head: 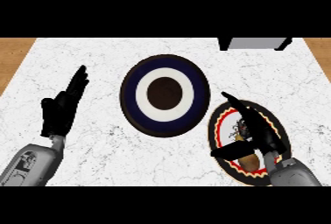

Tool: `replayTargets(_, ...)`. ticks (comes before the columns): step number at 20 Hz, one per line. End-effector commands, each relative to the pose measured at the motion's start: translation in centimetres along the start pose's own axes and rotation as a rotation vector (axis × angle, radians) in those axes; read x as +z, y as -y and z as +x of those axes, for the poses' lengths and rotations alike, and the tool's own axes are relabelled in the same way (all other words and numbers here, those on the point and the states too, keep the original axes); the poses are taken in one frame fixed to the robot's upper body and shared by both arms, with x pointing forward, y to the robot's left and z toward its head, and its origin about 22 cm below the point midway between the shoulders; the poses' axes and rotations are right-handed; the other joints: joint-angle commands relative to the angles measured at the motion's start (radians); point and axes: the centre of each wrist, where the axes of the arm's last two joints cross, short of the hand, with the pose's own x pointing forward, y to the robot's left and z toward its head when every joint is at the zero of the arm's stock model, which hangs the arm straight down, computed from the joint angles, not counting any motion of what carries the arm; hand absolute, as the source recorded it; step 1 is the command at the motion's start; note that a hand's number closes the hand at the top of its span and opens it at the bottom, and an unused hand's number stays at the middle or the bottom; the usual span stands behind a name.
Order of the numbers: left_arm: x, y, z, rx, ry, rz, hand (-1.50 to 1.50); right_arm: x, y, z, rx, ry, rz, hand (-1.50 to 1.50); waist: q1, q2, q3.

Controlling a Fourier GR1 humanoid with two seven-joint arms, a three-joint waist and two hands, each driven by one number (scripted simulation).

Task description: Pick the pear from the plate and place it in the plate

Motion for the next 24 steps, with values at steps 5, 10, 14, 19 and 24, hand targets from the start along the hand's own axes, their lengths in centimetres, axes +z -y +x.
replayTargets(5,-0.6,0.0,-0.3,-0.016,0.001,0.008,0.0,0.7,8.0,6.3,0.295,-0.148,0.09,-1.5,0.004,0.001,-0.002)
replayTargets(10,0.1,0.4,-0.9,0.002,0.004,-0.019,0.0,-0.6,9.5,7.9,0.391,-0.308,0.269,-1.5,0.014,0.002,-0.002)
replayTargets(14,-1.3,0.8,0.3,0.0,0.009,-0.014,0.0,-1.9,9.5,6.4,0.421,-0.386,0.345,-1.5,0.005,0.003,0.0)
replayTargets(19,-2.1,-1.1,-0.1,0.009,0.007,-0.004,0.0,-3.6,10.6,5.6,0.405,-0.406,0.374,-1.5,0.008,0.005,0.0)
replayTargets(24,-0.7,0.0,0.4,0.012,0.001,-0.017,0.0,-4.7,7.4,5.4,0.402,-0.435,0.426,-1.5,0.011,0.002,0.0)
